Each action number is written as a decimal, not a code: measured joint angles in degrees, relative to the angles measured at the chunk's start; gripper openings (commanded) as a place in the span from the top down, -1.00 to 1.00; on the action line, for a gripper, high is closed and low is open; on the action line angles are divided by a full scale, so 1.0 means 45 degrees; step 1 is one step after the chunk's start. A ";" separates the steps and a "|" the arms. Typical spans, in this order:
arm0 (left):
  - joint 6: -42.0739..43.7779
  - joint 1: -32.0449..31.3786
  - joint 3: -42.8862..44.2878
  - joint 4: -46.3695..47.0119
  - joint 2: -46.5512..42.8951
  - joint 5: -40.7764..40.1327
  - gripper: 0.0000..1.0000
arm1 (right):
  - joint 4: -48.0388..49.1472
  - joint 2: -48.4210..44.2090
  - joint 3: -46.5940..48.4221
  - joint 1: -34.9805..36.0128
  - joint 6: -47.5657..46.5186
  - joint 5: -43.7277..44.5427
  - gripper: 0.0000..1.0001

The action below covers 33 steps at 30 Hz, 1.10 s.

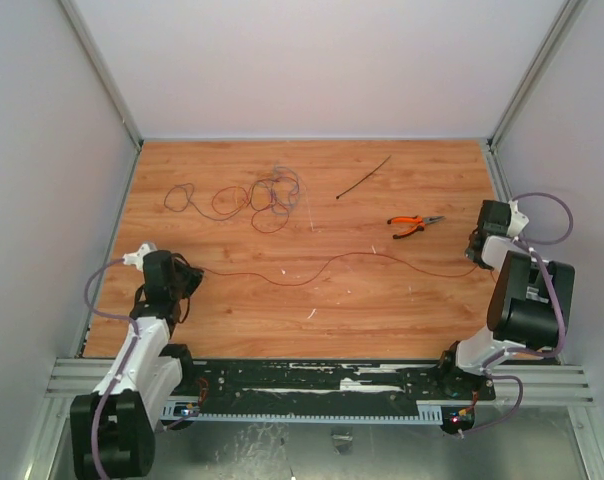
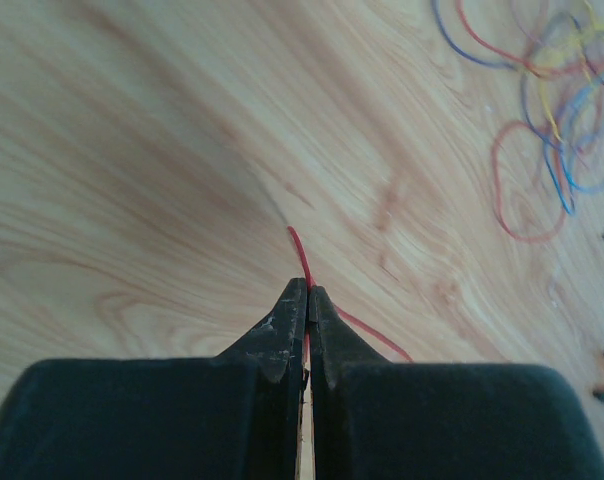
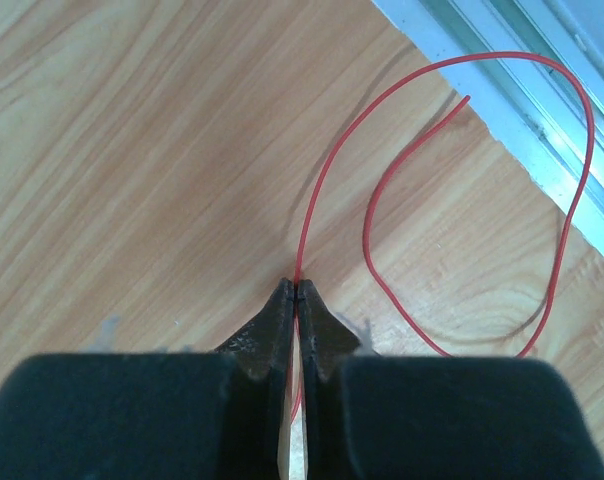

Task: Zip-tie the wires
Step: Straighten the cable at the center of the board.

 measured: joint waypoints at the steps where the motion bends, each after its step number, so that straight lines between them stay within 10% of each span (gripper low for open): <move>1: -0.0015 0.0243 0.0019 0.0000 0.0170 -0.0083 1.00 | 0.0087 0.0034 0.0000 -0.0005 0.0000 0.0000 1.00; 23: -0.0369 0.2472 0.0792 0.0894 0.1579 -0.0821 1.00 | 0.1642 0.0539 0.0044 -0.0005 -0.0034 -0.0967 1.00; 33: -0.1239 0.2501 -0.0869 0.1909 0.0627 -0.0155 0.77 | 0.1511 0.0427 0.0039 -0.0005 -0.0073 -0.1821 0.27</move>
